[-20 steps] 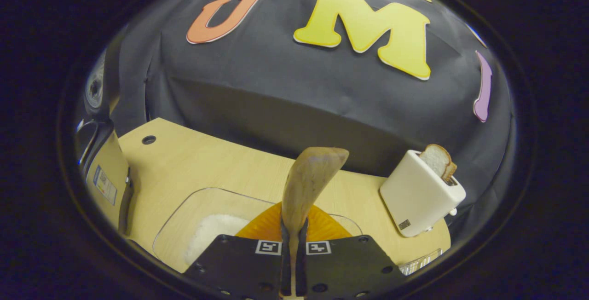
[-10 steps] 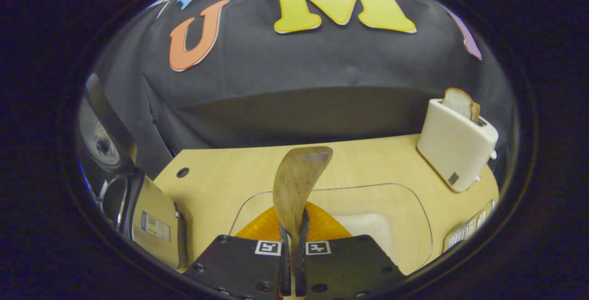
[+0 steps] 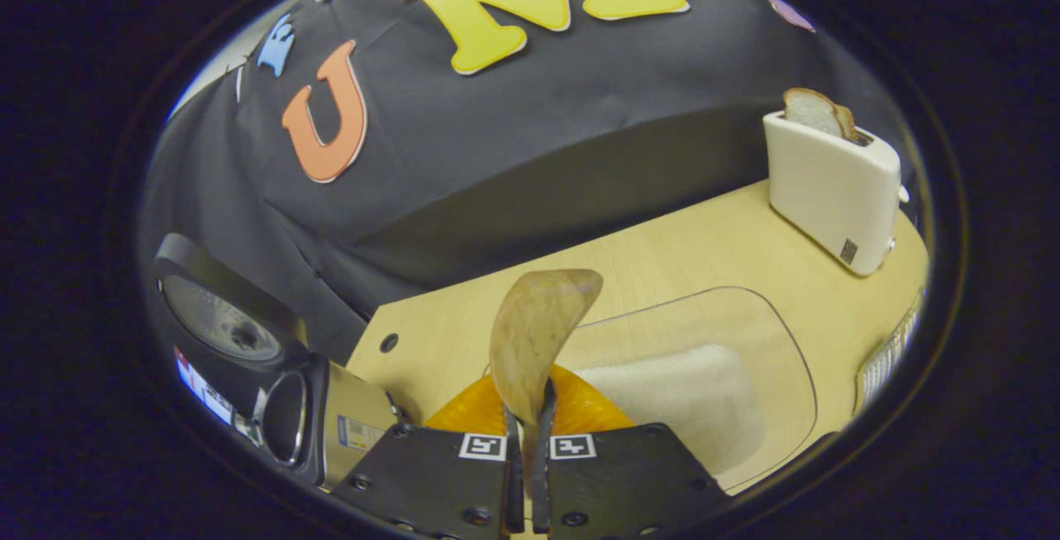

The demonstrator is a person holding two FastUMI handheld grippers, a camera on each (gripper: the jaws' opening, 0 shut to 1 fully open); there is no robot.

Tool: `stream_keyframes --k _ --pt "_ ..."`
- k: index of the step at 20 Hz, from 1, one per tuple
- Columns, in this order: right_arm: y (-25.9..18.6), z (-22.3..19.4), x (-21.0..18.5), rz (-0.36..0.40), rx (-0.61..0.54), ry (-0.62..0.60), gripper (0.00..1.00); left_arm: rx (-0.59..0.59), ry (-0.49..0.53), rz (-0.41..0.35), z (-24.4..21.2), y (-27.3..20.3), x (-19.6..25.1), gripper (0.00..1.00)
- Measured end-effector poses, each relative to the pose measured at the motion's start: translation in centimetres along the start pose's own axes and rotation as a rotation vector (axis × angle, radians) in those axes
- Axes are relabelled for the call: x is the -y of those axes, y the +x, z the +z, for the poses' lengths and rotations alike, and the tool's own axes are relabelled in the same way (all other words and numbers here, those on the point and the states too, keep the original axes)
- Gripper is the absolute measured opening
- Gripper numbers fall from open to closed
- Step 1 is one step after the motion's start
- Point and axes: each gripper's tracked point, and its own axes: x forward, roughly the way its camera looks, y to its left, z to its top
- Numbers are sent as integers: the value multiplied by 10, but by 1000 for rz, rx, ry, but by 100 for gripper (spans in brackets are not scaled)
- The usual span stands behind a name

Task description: Close the left gripper, press the button to open the rice cooker; take a wooden spoon from the chopstick holder with the right hand, scoop a spoonful of rice and pour it into the rice cooker, then put the wooden spoon back into the chopstick holder.

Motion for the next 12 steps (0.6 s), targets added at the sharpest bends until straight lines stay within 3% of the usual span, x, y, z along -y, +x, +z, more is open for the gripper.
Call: stream_keyframes --k 4,12 --pt "-6 12 8 42 23 163 5 -5 20 -6 2 -2 11 100" --pt "-24 32 45 91 85 278 4 -7 69 -37 7 -6 47 100"
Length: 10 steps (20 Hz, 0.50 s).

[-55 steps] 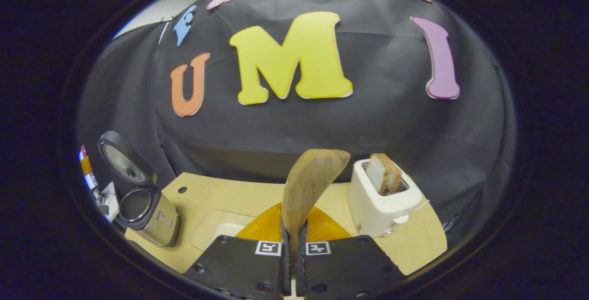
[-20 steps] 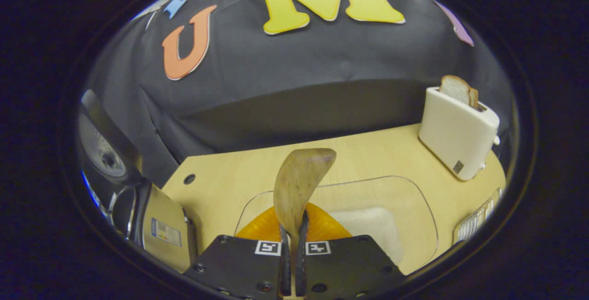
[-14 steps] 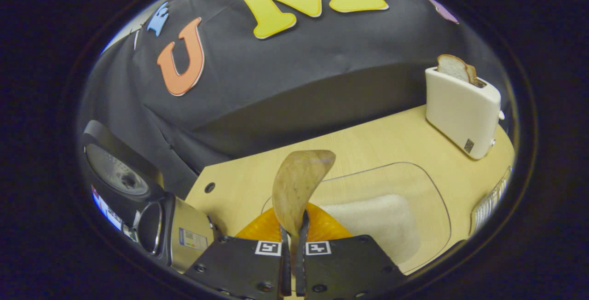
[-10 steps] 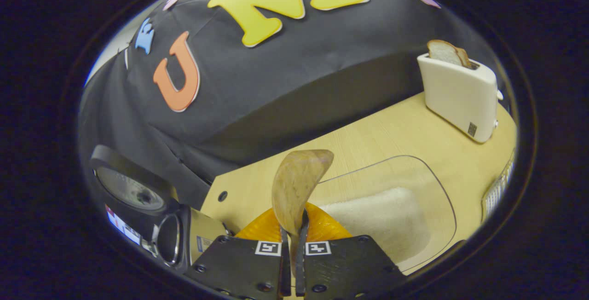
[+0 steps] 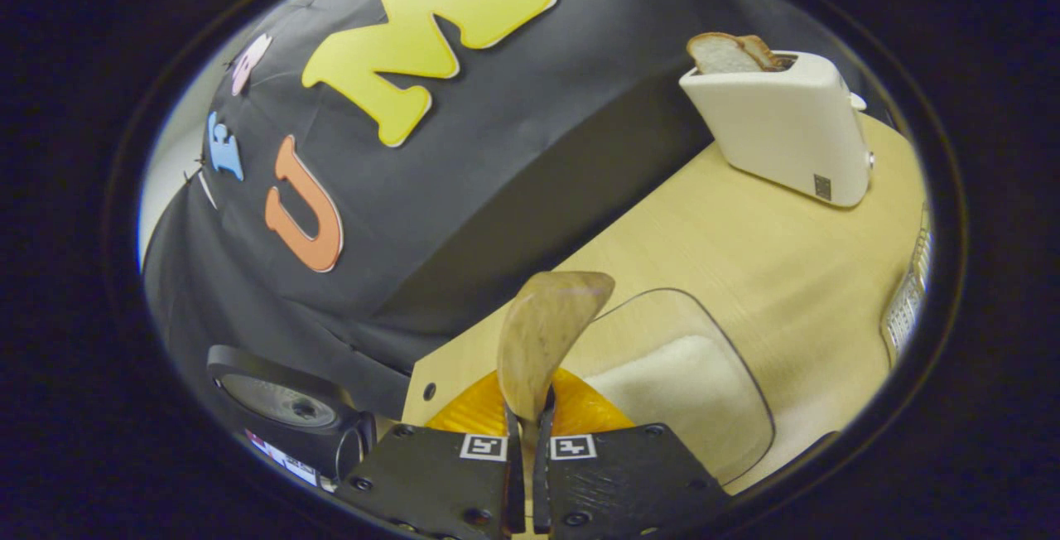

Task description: Close the left gripper, press the button to open the rice cooker; take a wooden spoon from the chopstick holder with the right hand, scoop a spoonful of rice and pour it into the rice cooker, then put the wooden spoon back into the chopstick holder.

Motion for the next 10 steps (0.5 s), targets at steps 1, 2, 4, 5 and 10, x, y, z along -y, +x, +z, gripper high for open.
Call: stream_keyframes --k 1,2,4,5,10 --pt "-3 6 3 10 11 20 4 0 1 -1 0 1 4 100" --pt "-7 12 7 14 21 42 5 2 3 -1 1 1 8 100" --pt "-16 24 12 18 36 70 4 12 9 2 5 1 15 100" --pt "-20 29 14 20 43 76 4 17 14 2 6 2 19 100" --pt "-36 56 -2 66 70 111 4 26 14 -2 5 -1 38 100"
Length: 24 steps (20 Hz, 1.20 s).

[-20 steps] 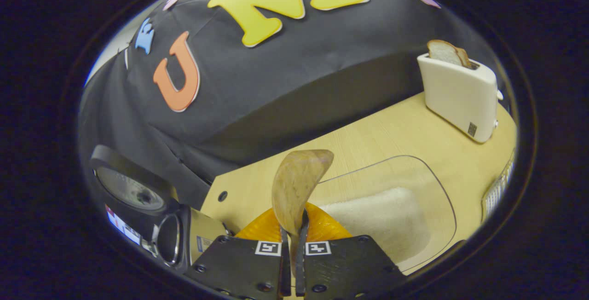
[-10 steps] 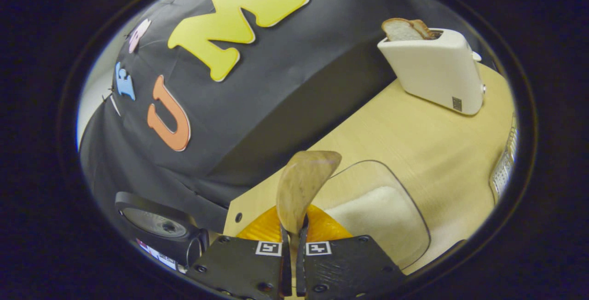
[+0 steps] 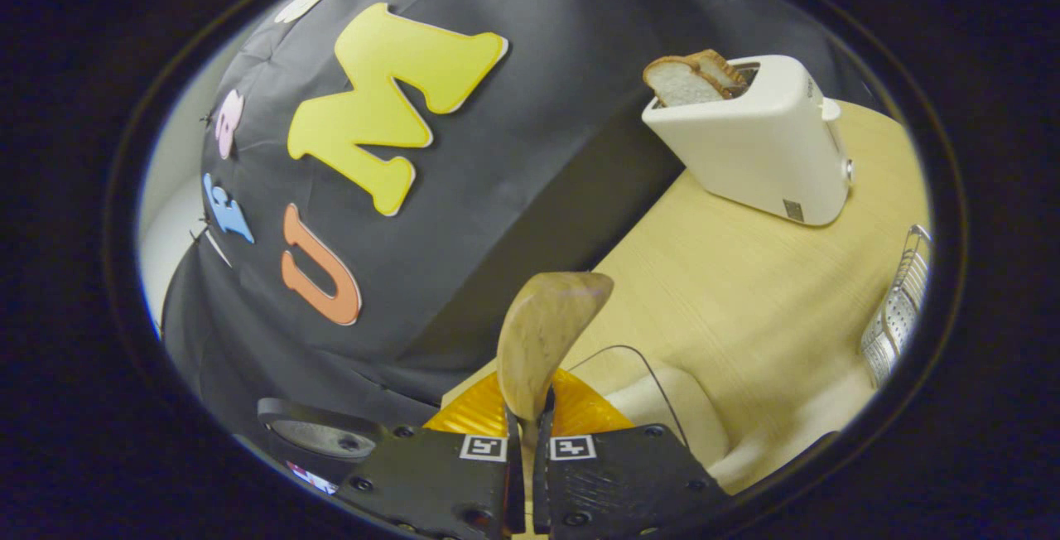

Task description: Close the left gripper, press the button to open the rice cooker; take a wooden spoon from the chopstick holder with the right hand, scoop a spoonful of rice and pour it into the rice cooker, then put the wooden spoon back into the chopstick holder.

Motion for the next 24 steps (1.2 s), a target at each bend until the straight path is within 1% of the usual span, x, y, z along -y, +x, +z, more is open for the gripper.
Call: stream_keyframes --k 3,6,7,8,10,13,14,15,16,17,18,19,21,24 --pt "-6 1 -26 34 -10 -11 4 11 -16 12 2 -2 -1 100" --pt "-5 -14 -66 83 -49 -18 4 23 -43 36 2 -8 -10 100" --pt "-5 -23 -81 106 -67 -23 2 24 -55 44 3 -9 -18 100" --pt "-3 -33 -98 130 -87 -24 4 26 -64 58 2 -12 -25 100" --pt "-1 -58 -132 177 -132 -29 4 23 -77 82 -2 -17 -41 100" --pt "3 -99 -179 230 -193 -79 4 34 -92 136 -4 -33 -72 100" --pt "4 -111 -192 244 -210 -94 2 40 -96 154 -5 -38 -82 100" --pt "6 -123 -207 259 -228 -107 4 46 -94 172 -5 -43 -93 100" --pt "8 -133 -220 272 -241 -122 2 52 -91 192 -6 -48 -104 100" --pt "8 -145 -230 280 -252 -140 4 58 -92 212 -6 -53 -116 100" --pt "11 -154 -239 285 -261 -158 2 65 -98 231 -7 -57 -128 100" --pt "12 -165 -247 287 -269 -178 4 69 -109 250 -9 -62 -139 100" --pt "16 -183 -256 276 -277 -216 4 65 -142 284 -16 -70 -159 100" --pt "25 -202 -268 259 -279 -306 4 68 -173 339 -23 -82 -189 100"
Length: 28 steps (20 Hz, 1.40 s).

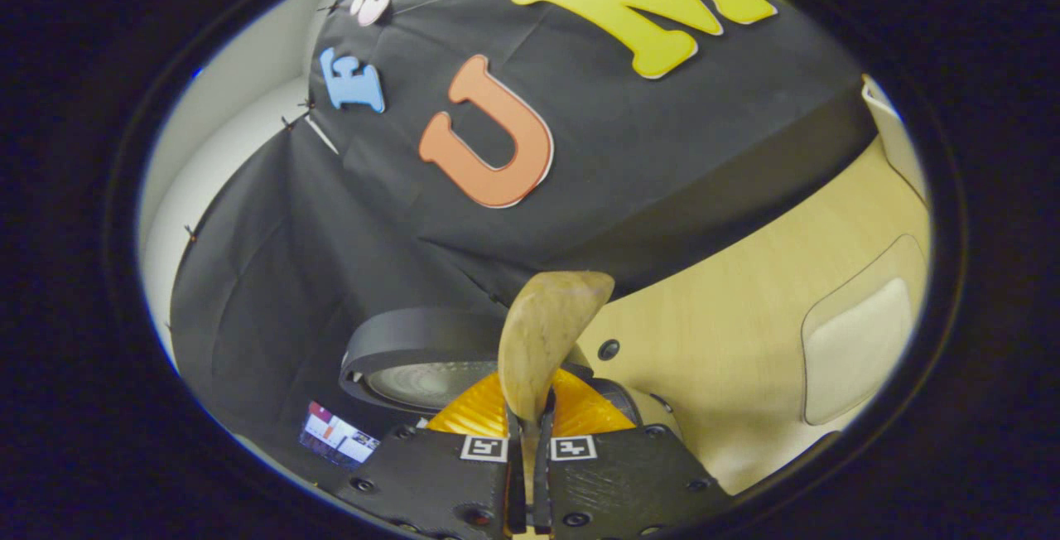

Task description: Close the left gripper, press the button to open the rice cooker; take a wooden spoon from the chopstick holder with the right hand, scoop a spoonful of rice and pour it into the rice cooker, then put the wooden spoon back into the chopstick holder.

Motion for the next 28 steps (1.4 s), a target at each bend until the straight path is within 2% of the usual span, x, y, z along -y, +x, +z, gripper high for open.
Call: stream_keyframes --k 4,7,11,14,23,24,28 --pt "12 -15 -4 -63 -11 -100 4 -4 -48 47 -10 1 -31 99" --pt "15 -21 -7 -112 2 -219 4 -24 -90 61 -23 0 -39 99" --pt "17 -28 -10 -123 6 -352 4 -19 -102 75 -32 -2 -40 99" --pt "18 -29 -17 -116 13 -419 4 -26 -123 86 -37 -7 -49 98" --pt "20 -46 -56 -73 68 -731 4 -28 -154 129 -46 -13 -69 99" --pt "20 -48 -59 -68 72 -760 7 -28 -152 132 -47 -14 -70 98" --pt "16 -47 -75 -52 130 -910 4 -22 -145 138 -47 -16 -74 99"
